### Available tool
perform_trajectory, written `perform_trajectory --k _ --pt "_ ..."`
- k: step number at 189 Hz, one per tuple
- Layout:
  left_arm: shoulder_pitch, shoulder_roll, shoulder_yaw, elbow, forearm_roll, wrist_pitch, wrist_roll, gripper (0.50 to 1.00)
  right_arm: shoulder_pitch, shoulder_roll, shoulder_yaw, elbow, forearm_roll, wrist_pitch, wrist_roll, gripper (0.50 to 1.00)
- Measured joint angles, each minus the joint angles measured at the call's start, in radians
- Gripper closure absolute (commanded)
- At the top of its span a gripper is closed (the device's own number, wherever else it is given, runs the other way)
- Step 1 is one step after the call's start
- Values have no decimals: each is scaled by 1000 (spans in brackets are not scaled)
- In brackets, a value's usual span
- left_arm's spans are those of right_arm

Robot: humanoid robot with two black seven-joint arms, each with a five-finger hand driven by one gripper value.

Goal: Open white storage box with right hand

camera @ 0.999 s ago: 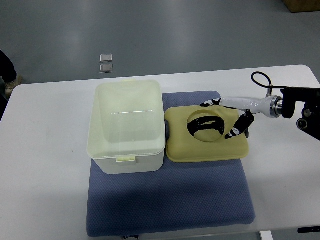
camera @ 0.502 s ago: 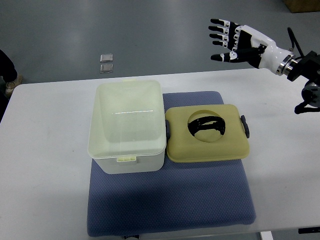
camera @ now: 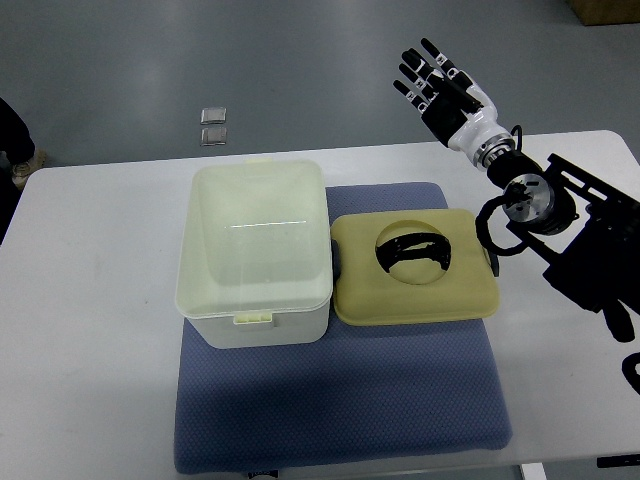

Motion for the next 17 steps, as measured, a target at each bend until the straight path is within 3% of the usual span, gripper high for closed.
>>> perform_trajectory --k 17 --pt "1 0 0 1 0 0 0 500 -12 7 7 -26 -1 0 0 562"
